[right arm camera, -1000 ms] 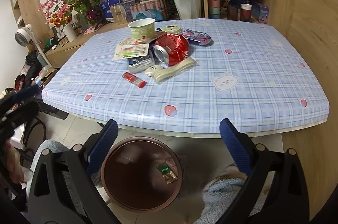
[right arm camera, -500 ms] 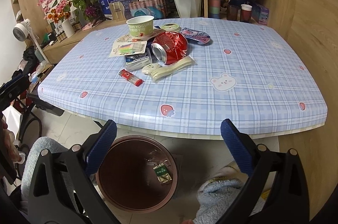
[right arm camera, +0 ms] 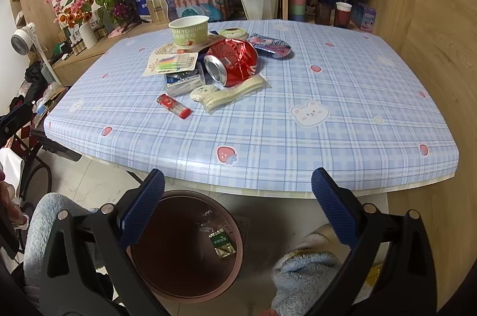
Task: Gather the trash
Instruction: 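Reach the left gripper to the candle card and grasp it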
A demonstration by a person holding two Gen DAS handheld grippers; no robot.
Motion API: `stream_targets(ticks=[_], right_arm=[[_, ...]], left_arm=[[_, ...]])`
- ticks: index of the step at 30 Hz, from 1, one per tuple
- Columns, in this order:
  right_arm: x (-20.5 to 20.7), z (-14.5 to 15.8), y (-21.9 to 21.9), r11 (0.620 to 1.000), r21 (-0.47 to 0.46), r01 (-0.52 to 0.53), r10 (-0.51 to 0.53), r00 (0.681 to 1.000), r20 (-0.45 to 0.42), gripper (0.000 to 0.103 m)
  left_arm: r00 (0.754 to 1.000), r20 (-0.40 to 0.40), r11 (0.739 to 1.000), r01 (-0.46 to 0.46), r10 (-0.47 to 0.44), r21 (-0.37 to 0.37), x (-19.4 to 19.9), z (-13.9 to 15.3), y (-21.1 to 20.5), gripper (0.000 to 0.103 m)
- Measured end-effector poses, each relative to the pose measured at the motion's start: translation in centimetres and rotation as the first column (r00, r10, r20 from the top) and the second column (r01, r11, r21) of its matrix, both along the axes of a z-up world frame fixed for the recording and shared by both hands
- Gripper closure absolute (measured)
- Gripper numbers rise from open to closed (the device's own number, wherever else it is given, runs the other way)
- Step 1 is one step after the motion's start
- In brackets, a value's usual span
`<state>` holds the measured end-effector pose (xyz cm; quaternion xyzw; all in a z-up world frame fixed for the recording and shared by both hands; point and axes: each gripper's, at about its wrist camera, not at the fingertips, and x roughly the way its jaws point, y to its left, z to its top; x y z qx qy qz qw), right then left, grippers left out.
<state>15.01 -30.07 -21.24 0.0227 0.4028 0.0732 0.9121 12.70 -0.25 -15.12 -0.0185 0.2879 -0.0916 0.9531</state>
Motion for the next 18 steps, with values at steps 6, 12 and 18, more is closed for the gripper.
stream_targets(ticks=[6, 12, 18], right_arm=[[0.8, -0.5, 0.2, 1.0, 0.01, -0.009, 0.009, 1.0, -0.022, 0.006], [2.2, -1.3, 0.8, 1.0, 0.004, -0.028, 0.028, 0.999, -0.043, 0.006], [4.7, -2.3, 1.2, 0.999, 0.001, -0.034, 0.034, 0.997, -0.065, 0.006]], left_arm=[[1.0, -0.026, 1.0, 0.015, -0.015, -0.009, 1.0, -0.7, 0.2, 0.007], [0.997, -0.073, 0.999, 0.018, -0.021, -0.049, 3.2, -1.5, 0.6, 0.01], [0.992, -0.12, 0.997, 0.036, -0.044, -0.07, 7.2, -2.3, -0.1, 0.016]])
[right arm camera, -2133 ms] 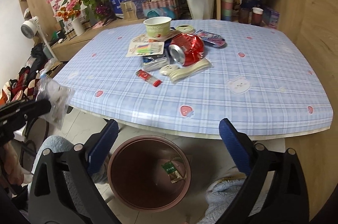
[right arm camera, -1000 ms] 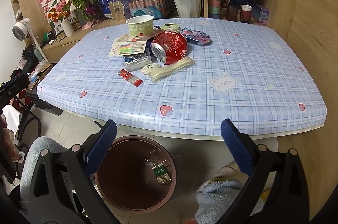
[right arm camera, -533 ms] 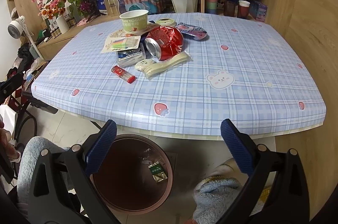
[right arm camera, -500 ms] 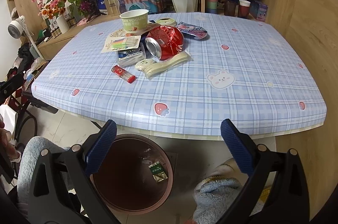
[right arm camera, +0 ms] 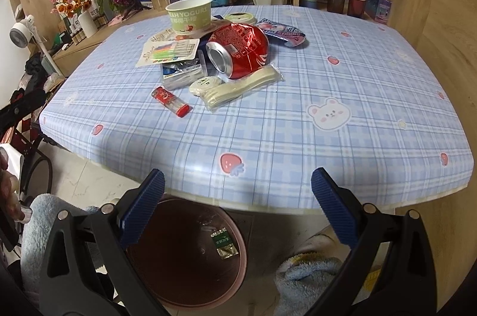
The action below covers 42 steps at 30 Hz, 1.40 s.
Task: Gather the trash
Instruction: 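Reach the left gripper to the candle card and grasp it, then grasp the wrapped white strip with the right gripper while the left holds the candle card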
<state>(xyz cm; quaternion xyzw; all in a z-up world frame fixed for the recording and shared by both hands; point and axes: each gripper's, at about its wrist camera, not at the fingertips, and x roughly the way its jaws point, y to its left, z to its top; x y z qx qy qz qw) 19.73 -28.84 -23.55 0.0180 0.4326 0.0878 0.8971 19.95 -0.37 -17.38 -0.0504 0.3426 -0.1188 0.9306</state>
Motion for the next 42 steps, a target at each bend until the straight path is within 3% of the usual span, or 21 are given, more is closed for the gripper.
stream_targets(ticks=[12, 16, 18, 24, 30, 35, 42], right_arm=[[6.4, -2.2, -0.3, 1.0, 0.027, 0.001, 0.0, 1.0, -0.028, 0.006], [8.2, -2.8, -0.9, 0.999, 0.036, 0.02, -0.019, 0.999, -0.032, 0.006], [9.1, -3.3, -1.3, 0.999, 0.042, 0.03, -0.029, 0.999, -0.039, 0.006], [10.8, -4.6, -2.0, 0.998, 0.052, 0.042, -0.038, 0.997, -0.064, 0.006], [11.5, -5.3, -1.9, 0.997, 0.066, 0.042, -0.037, 0.996, -0.077, 0.006], [11.7, -5.5, -1.2, 0.997, 0.073, 0.029, -0.024, 0.997, -0.079, 0.006], [11.8, -5.4, -0.6, 0.997, 0.075, 0.015, -0.009, 0.997, -0.077, 0.006]], left_arm=[[0.991, -0.008, 0.989, 0.132, -0.132, 0.069, 11.5, -1.6, -7.0, 0.017], [0.994, -0.061, 0.991, 0.1, -0.094, 0.088, 15.5, -3.4, -8.5, 0.026], [0.994, -0.075, 0.992, 0.081, -0.074, 0.093, 17.1, -4.3, -9.2, 0.027], [0.995, -0.103, 0.98, 0.016, 0.005, 0.201, 19.9, -6.5, -10.0, 0.026], [0.989, -0.132, 0.984, -0.039, 0.063, 0.174, 19.8, -7.1, -7.8, 0.014], [0.986, -0.156, 0.99, -0.041, 0.063, 0.137, 19.4, -7.8, -6.1, 0.01], [0.969, -0.243, 0.996, -0.065, 0.048, -0.065, 19.4, -8.4, -3.3, 0.011]])
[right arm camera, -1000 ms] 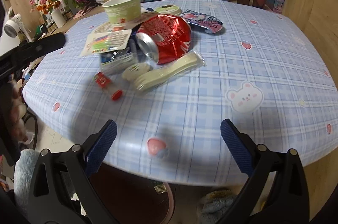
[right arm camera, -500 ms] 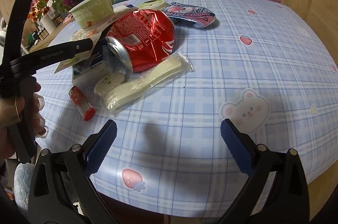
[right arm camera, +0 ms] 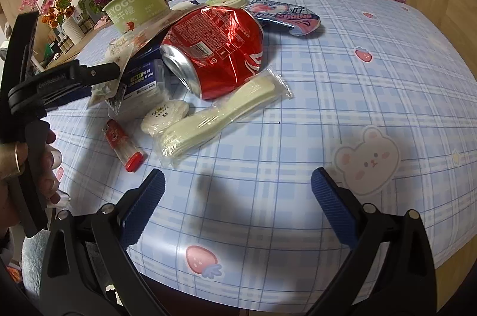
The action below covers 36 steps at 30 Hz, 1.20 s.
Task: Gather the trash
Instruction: 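Grasp the wrapped white strip with the right gripper while the left holds the candle card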
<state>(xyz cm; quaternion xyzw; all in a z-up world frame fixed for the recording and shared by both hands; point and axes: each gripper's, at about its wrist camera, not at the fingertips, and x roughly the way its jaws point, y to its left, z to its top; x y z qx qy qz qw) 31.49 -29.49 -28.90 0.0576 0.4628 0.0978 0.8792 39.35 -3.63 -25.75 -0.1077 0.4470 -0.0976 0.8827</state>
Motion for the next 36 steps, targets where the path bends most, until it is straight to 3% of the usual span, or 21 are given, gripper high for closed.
stream_targets(ticks=[12, 17, 19, 26, 31, 36], right_arm=[[0.6, 0.5, 1.2, 1.0, -0.007, -0.025, 0.025, 1.0, 0.014, 0.006], [2.1, 0.4, 1.3, 0.997, 0.08, 0.002, -0.002, 1.0, 0.002, 0.008], [3.0, 0.3, 1.5, 0.996, 0.086, 0.02, -0.019, 1.0, -0.01, 0.015], [5.9, 0.0, 1.3, 0.991, 0.03, 0.129, -0.128, 0.991, -0.036, 0.027], [6.2, -0.3, 3.5, 0.996, -0.082, 0.028, -0.032, 0.998, -0.058, 0.05], [5.3, -0.3, 2.4, 0.998, -0.064, -0.013, 0.01, 0.998, -0.061, 0.072]], left_arm=[[1.0, 0.008, 0.999, -0.022, 0.023, -0.033, -4.5, 0.0, 4.5, 0.012], [0.998, 0.059, 1.0, -0.024, 0.024, 0.0, -5.9, 1.1, 5.2, 0.012], [0.997, 0.075, 1.0, -0.02, 0.02, 0.007, -6.4, 1.6, 5.3, 0.012], [0.993, 0.122, 1.0, -0.009, 0.009, 0.002, -7.6, 3.1, 4.9, 0.012], [0.99, 0.138, 1.0, 0.0, -0.001, 0.005, -8.4, 3.6, 4.5, 0.012], [0.989, 0.15, 1.0, 0.008, -0.009, 0.006, -9.3, 3.9, 4.3, 0.012]])
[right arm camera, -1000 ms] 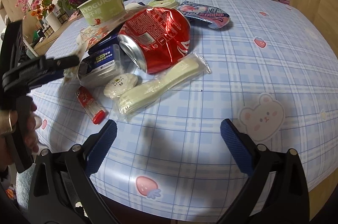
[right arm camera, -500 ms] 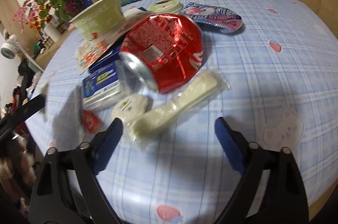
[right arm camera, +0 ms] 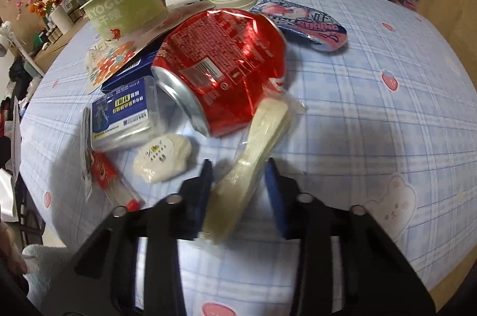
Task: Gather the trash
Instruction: 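Grasp the wrapped white strip with the right gripper while the left holds the candle card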
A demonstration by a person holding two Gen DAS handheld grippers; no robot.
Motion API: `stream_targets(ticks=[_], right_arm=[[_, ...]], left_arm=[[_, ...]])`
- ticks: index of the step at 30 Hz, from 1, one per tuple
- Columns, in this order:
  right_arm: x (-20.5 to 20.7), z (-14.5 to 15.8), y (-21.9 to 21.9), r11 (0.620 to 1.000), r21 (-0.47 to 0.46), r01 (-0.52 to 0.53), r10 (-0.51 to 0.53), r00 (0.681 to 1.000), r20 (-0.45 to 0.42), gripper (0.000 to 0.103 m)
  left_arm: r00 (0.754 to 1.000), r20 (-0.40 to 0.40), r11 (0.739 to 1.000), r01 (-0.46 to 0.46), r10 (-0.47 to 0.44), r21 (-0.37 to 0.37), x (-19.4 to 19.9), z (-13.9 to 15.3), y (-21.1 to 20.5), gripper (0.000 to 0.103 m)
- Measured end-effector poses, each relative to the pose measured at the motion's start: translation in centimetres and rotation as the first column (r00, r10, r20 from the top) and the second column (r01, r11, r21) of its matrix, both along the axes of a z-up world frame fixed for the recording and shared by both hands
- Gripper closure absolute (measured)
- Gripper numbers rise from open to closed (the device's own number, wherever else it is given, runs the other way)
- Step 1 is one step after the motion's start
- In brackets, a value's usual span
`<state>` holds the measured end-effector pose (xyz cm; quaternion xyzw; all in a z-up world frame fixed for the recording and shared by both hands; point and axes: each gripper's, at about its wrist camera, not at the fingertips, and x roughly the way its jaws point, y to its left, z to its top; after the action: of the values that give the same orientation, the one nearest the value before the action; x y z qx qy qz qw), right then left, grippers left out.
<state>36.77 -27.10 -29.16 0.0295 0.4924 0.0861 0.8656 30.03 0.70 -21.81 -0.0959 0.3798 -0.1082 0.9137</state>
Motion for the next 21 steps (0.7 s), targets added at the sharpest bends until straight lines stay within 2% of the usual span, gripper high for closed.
stream_targets(ticks=[2, 4, 7, 12, 19, 21], right_arm=[[-0.4, 0.1, -0.7, 0.999, -0.034, -0.022, 0.022, 1.0, 0.004, 0.077], [-0.7, 0.1, -1.4, 0.997, -0.07, -0.021, 0.021, 1.0, 0.007, 0.078], [-0.9, 0.0, -2.6, 0.998, -0.07, 0.007, -0.007, 1.0, 0.009, 0.078], [-0.8, -0.2, -2.1, 0.991, -0.136, 0.011, -0.006, 0.999, 0.038, 0.078], [-0.6, 0.0, -2.0, 0.99, -0.141, 0.024, -0.02, 0.999, 0.027, 0.078], [-1.3, 0.7, -2.1, 0.994, -0.107, 0.024, -0.019, 0.999, 0.047, 0.078]], left_arm=[[1.0, 0.003, 1.0, 0.005, -0.005, 0.002, -0.3, 0.1, -0.1, 0.012], [1.0, 0.007, 1.0, 0.009, -0.009, 0.006, -0.6, 0.2, -0.3, 0.012], [1.0, 0.01, 1.0, 0.013, -0.013, 0.003, -1.0, 0.3, -0.4, 0.012], [1.0, 0.01, 1.0, 0.021, -0.021, -0.007, -1.6, 0.5, -0.8, 0.012], [0.999, 0.032, 1.0, 0.027, -0.027, 0.008, -2.6, 1.3, -0.9, 0.012], [0.999, 0.043, 1.0, 0.027, -0.027, 0.013, -3.0, 1.7, -0.8, 0.012]])
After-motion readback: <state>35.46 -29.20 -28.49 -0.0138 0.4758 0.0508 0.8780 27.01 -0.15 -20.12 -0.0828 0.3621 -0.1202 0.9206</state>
